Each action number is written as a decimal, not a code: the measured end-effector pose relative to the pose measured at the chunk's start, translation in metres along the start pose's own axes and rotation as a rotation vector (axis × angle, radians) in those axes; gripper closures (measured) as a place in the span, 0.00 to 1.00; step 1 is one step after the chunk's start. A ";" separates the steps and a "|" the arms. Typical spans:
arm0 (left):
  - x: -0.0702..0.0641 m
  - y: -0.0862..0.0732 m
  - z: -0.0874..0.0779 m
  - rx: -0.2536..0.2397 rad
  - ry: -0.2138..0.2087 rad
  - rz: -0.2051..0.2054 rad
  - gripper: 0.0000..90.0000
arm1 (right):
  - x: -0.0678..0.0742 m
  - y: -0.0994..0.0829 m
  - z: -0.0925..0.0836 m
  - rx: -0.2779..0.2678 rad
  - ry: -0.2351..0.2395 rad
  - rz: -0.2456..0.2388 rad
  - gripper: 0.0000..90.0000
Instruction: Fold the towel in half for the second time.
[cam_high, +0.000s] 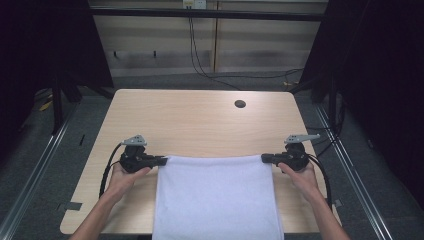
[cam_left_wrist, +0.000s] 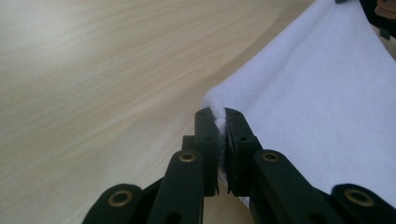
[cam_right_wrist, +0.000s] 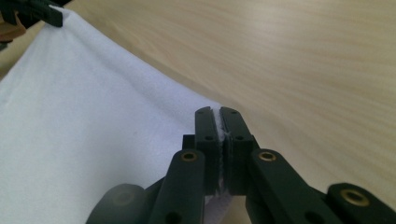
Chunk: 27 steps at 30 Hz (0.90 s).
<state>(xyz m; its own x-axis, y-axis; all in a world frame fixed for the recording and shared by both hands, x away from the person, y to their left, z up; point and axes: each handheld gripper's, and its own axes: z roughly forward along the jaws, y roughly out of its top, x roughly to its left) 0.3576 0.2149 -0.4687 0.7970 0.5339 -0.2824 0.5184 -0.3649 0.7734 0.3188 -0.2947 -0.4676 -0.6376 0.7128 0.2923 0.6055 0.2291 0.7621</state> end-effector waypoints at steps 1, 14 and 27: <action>0.000 0.002 -0.002 -0.016 -0.001 -0.003 0.95 | 0.001 0.003 -0.002 -0.014 0.002 0.004 0.96; 0.009 0.041 -0.027 -0.114 0.068 0.014 0.95 | 0.006 0.053 -0.022 -0.128 -0.006 -0.039 0.96; 0.029 0.081 -0.028 -0.159 0.116 -0.013 0.95 | -0.011 0.094 -0.012 -0.114 -0.064 -0.046 0.96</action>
<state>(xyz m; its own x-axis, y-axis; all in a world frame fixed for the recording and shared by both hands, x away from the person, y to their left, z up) 0.4139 0.2218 -0.3981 0.7451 0.6251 -0.2325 0.4655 -0.2377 0.8525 0.3770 -0.2889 -0.3921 -0.6297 0.7447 0.2211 0.5158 0.1881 0.8358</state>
